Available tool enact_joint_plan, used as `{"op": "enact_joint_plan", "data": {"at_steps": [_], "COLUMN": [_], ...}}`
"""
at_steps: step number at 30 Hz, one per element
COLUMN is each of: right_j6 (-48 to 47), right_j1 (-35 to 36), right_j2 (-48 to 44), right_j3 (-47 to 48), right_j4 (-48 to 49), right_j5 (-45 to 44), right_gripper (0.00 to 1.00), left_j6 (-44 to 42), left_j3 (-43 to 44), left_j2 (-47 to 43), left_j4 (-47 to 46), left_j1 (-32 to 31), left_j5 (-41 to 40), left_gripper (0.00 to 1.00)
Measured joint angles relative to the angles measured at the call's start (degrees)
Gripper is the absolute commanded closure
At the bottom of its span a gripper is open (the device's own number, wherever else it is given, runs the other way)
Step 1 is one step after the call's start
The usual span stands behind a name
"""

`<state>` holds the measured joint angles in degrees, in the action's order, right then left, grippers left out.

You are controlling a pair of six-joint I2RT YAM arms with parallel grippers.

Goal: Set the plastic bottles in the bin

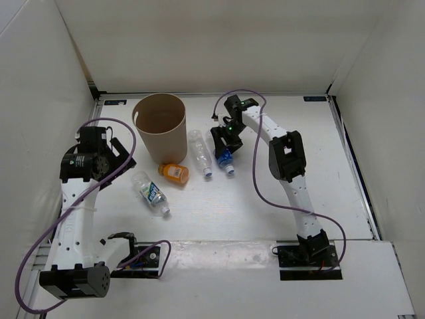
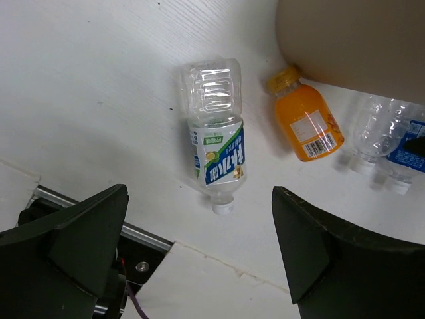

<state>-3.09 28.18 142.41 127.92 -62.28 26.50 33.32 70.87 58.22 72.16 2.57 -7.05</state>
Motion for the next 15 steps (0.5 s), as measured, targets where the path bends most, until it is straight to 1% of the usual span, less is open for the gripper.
{"op": "enact_joint_plan", "data": {"at_steps": [2,5,6,9,10,12,15], "right_j6": [-0.02,-0.09,-0.09,-0.04,-0.04,0.13,1.64], "right_j1": [0.59,1.73,1.90,2.25,2.05,1.38,-0.70], "right_j2": [0.37,0.37,0.33,-0.07,-0.22,-0.61,-2.05], "right_j3": [1.25,1.31,1.31,1.31,1.46,2.62,7.28], "right_j4": [-0.85,-1.31,-1.42,-1.46,-1.51,-1.38,-0.04], "right_j5": [-1.14,-2.38,-2.71,-4.04,-5.01,-6.62,-8.31], "right_gripper": [0.42,0.63,0.78,0.97,1.00,1.00,1.00], "left_j6": [-0.33,-0.72,-0.83,-0.96,-0.96,-0.96,-0.92], "left_j3": [0.37,0.55,0.55,0.55,0.55,0.55,0.46], "left_j2": [0.90,1.70,1.81,1.99,1.99,1.97,1.92], "left_j4": [0.13,0.28,0.28,0.24,0.20,-0.20,-1.18], "left_j1": [0.04,0.07,0.09,0.11,0.11,0.11,0.13], "left_j5": [0.02,0.02,0.02,0.00,0.02,0.00,0.00], "left_gripper": [0.01,0.01,0.01,0.01,0.01,0.01,0.01]}}
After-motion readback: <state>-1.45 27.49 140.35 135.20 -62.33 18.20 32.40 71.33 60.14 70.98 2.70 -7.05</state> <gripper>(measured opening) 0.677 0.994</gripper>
